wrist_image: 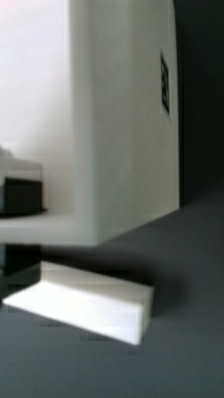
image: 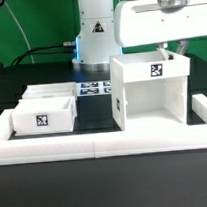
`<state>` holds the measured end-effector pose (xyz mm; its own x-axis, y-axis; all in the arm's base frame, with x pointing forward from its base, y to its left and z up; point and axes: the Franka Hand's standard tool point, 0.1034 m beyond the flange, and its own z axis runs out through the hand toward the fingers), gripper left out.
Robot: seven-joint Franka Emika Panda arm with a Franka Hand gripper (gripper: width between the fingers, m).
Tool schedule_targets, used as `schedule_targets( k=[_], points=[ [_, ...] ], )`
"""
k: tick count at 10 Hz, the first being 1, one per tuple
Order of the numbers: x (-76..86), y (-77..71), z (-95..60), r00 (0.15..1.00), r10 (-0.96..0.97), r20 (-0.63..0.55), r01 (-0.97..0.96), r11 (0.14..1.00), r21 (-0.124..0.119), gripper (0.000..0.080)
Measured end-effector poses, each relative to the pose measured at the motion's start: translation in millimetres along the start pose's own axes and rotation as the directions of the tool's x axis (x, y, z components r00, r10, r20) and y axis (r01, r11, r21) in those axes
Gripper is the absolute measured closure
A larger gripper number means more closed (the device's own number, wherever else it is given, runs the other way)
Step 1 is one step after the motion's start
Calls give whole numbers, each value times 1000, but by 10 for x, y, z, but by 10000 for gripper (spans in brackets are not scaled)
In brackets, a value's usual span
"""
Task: Assemble drawer
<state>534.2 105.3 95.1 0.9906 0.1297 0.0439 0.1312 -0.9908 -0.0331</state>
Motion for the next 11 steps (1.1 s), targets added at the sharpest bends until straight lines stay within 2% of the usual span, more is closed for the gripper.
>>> schedule_targets(
  k=[4,5,9,11],
  points=[
    [349,-15,7,999,6,-37,-6,1000,9,762],
    [395,-23,7,999,8,-43,-7,1000,10,762],
    [399,-29,2,998,43,-45,-42,999,14,762],
    [414,-55,-12,984,173,-47,-172,985,31,762]
  ],
)
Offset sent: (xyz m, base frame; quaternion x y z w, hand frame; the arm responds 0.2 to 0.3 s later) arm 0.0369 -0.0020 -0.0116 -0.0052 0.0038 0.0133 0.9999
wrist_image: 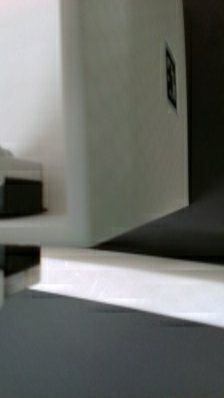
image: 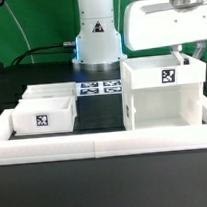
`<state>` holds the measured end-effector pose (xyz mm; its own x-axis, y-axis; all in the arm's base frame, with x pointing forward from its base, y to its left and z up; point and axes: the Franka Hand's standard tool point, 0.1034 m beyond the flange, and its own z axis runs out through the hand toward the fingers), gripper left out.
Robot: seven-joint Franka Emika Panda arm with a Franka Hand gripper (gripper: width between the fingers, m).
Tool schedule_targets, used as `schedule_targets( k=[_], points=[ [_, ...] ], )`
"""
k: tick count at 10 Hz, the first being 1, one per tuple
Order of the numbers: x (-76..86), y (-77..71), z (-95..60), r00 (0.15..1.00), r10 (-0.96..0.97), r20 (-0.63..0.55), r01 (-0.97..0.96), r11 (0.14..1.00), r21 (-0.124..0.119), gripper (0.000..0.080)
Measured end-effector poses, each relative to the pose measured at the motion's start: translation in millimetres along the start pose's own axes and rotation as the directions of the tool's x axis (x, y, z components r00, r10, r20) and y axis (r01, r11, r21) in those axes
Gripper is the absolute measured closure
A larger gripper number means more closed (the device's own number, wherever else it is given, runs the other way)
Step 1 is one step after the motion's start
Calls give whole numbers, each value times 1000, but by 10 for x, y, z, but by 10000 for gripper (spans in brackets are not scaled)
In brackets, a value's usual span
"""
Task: Assemble drawer
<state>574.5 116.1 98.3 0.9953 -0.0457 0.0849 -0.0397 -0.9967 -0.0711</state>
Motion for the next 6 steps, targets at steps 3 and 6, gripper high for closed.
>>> schedule_targets(
  k=[3,6],
  points=[
    [9,-40,-16,987,160,0,-160,987,17,762],
    [46,-39,-32,932,361,-2,-361,932,36,762]
  ],
)
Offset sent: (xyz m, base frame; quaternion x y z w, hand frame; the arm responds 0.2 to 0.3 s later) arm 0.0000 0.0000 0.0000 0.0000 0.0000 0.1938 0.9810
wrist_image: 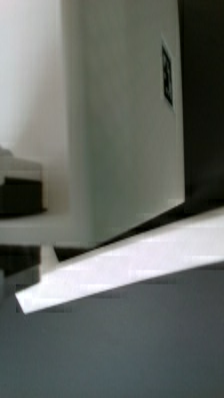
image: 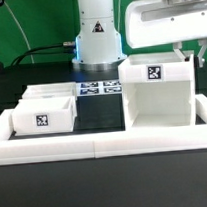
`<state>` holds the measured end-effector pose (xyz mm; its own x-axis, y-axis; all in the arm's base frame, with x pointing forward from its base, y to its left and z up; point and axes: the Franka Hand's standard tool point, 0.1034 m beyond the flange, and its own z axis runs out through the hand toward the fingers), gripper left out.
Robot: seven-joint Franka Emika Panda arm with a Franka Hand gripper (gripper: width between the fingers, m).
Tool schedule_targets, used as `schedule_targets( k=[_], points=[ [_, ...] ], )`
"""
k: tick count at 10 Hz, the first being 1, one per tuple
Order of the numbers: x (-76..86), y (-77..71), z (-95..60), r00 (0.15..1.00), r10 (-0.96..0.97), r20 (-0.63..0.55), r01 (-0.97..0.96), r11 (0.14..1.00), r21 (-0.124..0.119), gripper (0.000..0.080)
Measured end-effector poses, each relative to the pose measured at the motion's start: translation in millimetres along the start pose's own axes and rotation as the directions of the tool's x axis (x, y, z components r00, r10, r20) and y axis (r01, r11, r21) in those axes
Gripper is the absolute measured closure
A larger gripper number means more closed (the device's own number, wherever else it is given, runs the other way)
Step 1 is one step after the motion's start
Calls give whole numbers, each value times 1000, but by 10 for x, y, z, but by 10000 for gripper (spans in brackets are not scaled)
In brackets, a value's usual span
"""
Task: Assemble drawer
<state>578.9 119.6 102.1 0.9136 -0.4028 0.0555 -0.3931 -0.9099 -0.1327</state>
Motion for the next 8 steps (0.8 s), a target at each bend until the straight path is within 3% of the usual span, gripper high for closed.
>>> schedule_targets(
  k=[4,8],
  points=[
    [20,-3,12,953,304,-3,-304,953,5,761],
    [145,94,-43,839,543,16,-543,839,38,761]
  ],
)
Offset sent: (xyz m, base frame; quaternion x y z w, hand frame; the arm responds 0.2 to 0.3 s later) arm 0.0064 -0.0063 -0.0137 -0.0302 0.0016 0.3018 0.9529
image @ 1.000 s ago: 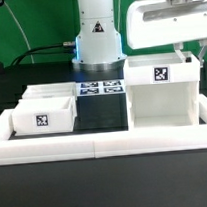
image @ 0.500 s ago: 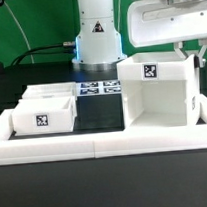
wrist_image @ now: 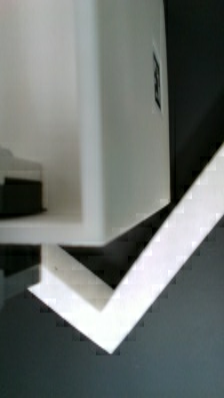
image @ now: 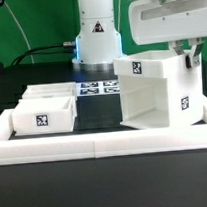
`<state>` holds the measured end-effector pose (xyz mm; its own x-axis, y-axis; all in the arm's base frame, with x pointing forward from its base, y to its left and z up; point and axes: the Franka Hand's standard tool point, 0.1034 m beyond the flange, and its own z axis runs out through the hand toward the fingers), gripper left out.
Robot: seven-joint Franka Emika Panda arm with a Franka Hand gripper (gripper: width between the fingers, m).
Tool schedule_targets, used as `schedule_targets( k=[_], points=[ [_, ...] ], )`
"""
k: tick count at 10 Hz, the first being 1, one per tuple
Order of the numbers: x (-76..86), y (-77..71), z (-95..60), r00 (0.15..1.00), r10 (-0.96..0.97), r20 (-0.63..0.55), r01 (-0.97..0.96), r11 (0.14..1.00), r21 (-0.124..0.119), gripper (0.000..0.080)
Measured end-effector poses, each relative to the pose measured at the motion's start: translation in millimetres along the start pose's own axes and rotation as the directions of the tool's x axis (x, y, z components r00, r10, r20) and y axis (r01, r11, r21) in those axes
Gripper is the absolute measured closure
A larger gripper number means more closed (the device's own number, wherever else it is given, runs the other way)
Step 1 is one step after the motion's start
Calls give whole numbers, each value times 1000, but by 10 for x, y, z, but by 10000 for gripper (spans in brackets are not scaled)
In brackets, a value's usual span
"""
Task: Assemble drawer
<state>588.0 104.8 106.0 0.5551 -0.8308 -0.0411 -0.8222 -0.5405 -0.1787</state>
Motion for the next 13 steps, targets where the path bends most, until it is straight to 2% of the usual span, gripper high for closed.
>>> schedule_targets(
  k=[2,6,9,11,13],
  points=[
    [56,-1,-30,993,115,15,-116,993,22,761],
    [-18,-32,-17,949,311,46,-312,950,26,761],
    [-54,-20,41,828,553,92,-556,831,4,761],
    [-35,-43,83,811,576,100,-579,816,-7,761],
    [-37,-46,77,816,569,100,-572,820,-5,761]
  ],
)
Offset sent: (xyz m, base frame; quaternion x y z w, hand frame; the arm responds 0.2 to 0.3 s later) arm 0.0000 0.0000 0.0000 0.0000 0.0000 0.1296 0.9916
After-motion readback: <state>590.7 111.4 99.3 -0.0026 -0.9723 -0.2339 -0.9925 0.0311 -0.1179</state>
